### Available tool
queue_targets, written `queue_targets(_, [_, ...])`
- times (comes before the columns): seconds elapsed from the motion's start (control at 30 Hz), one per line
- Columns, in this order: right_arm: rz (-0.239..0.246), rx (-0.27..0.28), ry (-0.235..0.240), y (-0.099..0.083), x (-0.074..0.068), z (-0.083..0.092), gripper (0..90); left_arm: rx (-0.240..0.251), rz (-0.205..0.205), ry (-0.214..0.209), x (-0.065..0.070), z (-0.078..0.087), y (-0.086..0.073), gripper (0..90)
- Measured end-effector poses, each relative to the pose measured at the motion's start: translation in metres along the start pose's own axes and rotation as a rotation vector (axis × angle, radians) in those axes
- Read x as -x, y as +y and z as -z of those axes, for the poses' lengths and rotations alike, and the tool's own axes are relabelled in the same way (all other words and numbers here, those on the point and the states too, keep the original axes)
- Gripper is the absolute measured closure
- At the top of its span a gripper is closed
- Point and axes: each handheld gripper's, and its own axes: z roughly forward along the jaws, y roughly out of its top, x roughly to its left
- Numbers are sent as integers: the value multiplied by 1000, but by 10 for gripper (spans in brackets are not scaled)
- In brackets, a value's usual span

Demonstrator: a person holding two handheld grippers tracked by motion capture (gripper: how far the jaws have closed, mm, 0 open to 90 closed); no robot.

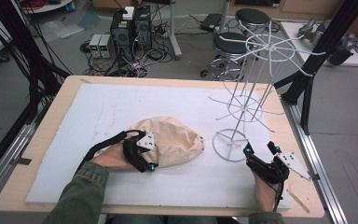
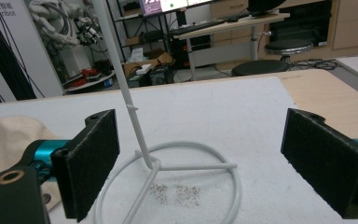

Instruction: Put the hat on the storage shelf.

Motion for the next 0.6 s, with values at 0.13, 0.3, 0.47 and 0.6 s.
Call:
queue_targets(0.13, [6,2,0,0,1,0,104,4,13,-19,-2,0,-1,261])
queue_targets(0.3, [2,1,-7,0,1,1,104,18,48,-73,-3,0,-2,436])
queue_targets(0.47, [1,0,-12,0,1,1,104,31,21,-81,4,3,-3,627])
queue_targets(0.6, [2,6,-18,0,1,1,104,38,-10,-72,6,6,-2,703])
